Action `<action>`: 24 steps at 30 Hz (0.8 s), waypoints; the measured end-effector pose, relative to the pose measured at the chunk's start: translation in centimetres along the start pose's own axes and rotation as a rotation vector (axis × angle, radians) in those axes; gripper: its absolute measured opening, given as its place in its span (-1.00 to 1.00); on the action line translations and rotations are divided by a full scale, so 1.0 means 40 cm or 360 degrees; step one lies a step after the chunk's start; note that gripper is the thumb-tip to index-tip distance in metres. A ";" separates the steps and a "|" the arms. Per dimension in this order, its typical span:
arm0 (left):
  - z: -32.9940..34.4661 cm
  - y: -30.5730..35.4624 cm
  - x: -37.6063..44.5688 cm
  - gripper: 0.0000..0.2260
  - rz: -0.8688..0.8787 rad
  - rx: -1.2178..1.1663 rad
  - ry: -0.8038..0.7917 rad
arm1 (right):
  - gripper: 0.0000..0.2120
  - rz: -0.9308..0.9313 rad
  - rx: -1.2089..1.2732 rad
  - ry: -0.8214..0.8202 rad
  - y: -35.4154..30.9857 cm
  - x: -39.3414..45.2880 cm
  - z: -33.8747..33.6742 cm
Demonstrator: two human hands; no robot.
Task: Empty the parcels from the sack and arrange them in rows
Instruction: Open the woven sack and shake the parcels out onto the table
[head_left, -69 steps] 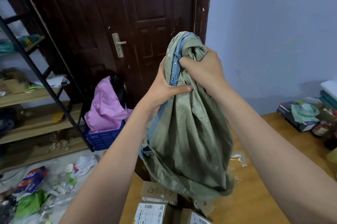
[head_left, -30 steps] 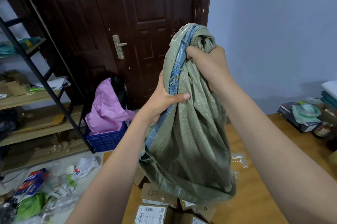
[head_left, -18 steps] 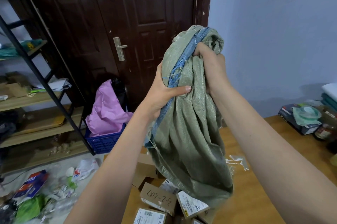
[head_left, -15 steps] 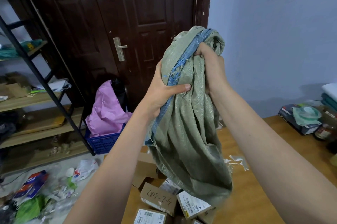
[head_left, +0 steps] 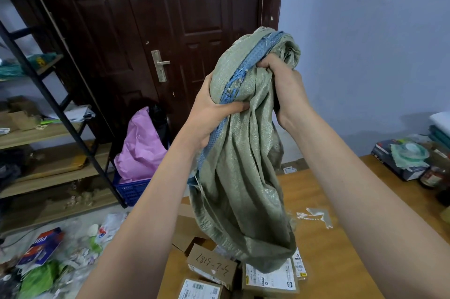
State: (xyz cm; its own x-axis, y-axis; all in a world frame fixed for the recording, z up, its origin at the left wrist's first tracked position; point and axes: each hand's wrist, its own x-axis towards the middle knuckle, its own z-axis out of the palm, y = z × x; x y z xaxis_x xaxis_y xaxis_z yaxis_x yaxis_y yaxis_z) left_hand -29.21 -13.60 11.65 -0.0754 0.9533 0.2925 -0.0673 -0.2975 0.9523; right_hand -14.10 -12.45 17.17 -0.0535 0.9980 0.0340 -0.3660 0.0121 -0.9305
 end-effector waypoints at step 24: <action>-0.029 0.045 0.039 -0.30 -0.0030 0.0045 0.0094 | 0.35 -0.0986 -0.2507 -0.0581 -0.005 -0.055 -0.006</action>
State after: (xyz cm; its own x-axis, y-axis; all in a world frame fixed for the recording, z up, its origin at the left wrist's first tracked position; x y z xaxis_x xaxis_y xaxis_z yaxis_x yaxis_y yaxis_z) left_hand -30.62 -12.69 13.73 -0.1328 0.9538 0.2694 -0.0415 -0.2769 0.9600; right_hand -13.68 -14.63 17.19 -0.5390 0.7604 0.3624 0.7620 0.6235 -0.1748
